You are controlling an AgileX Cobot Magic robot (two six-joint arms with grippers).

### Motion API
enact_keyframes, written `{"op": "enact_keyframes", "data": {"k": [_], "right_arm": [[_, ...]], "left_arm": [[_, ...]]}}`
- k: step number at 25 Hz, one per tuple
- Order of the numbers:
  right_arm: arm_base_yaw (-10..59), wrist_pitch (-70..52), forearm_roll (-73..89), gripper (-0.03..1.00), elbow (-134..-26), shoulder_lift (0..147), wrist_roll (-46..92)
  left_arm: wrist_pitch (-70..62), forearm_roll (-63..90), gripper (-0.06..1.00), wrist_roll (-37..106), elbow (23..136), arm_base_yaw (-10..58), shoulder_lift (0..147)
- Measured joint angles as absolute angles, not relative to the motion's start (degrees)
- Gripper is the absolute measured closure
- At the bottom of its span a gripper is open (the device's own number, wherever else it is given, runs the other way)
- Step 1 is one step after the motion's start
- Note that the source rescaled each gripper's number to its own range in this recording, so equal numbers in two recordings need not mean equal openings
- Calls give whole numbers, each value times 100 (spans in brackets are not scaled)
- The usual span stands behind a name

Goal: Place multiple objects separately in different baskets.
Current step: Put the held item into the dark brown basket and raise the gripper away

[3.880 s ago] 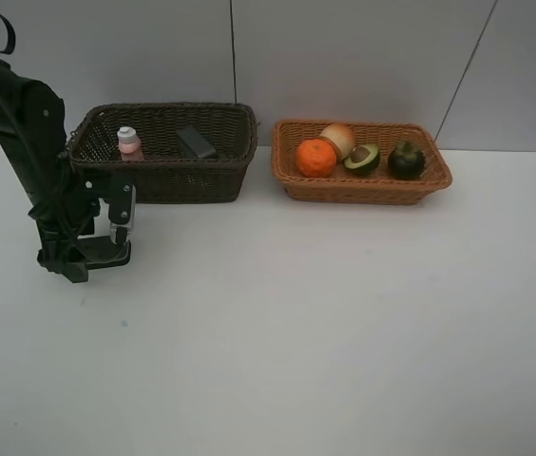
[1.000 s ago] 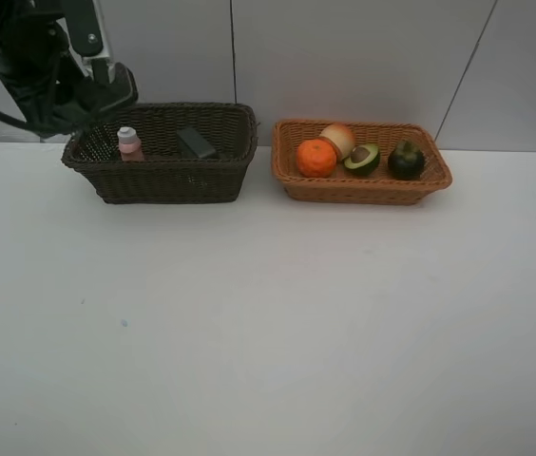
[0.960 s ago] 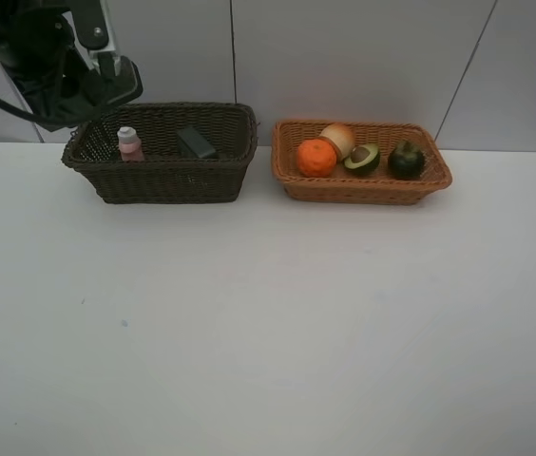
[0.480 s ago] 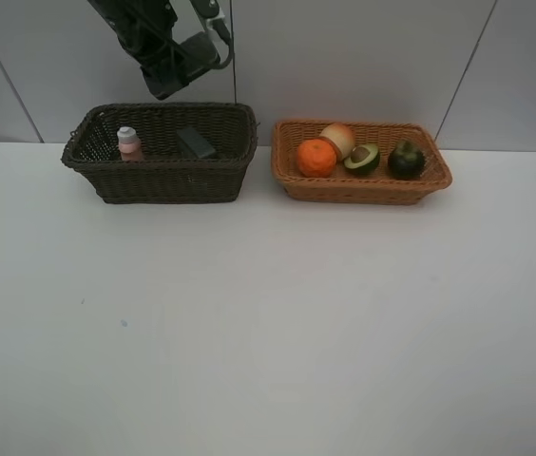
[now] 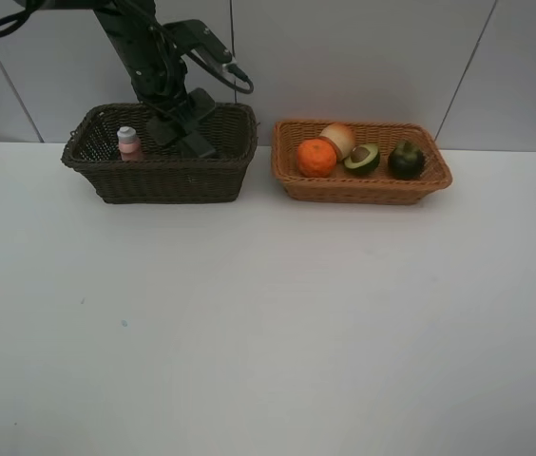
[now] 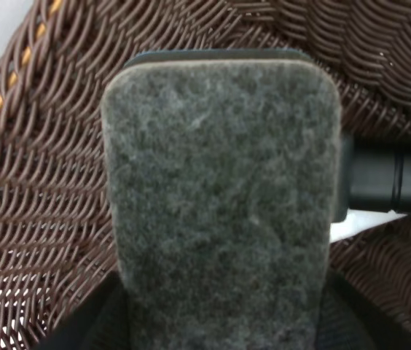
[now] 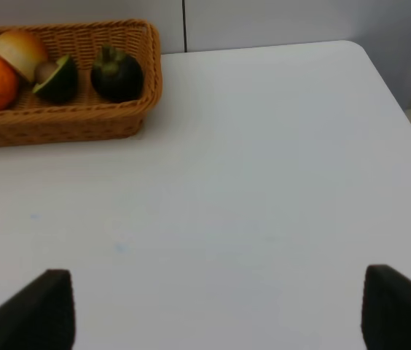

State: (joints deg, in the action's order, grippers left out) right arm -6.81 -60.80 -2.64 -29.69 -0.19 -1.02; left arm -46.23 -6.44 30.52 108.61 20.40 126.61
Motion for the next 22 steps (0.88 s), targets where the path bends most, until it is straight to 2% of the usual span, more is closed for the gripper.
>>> {"op": "enact_keyframes", "data": {"k": [11, 12, 14, 16, 19, 22], "right_arm": [[-681, -6080, -264, -2, -2969, -19, -102], [-681, -6080, -264, -2, -2969, -19, -102], [-681, -6080, -264, -2, -2969, -19, -102], [-681, -6080, -264, -2, -2969, -19, -102], [-681, -6080, -264, -2, -2969, -19, -102], [-681, -6080, -264, -2, -2969, -19, -102]], "left_arm": [[-4640, -627, 58, 2821, 10861, 2040, 12661], [-4615, -627, 50, 2675, 10861, 2040, 12661], [-4528, -623, 20, 2208, 10861, 2040, 12661], [-4490, -616, 3, 1902, 10861, 2040, 12661], [-4490, -606, -5, 1781, 10861, 2040, 12661], [-4490, -606, -5, 1762, 10861, 2040, 12661]]}}
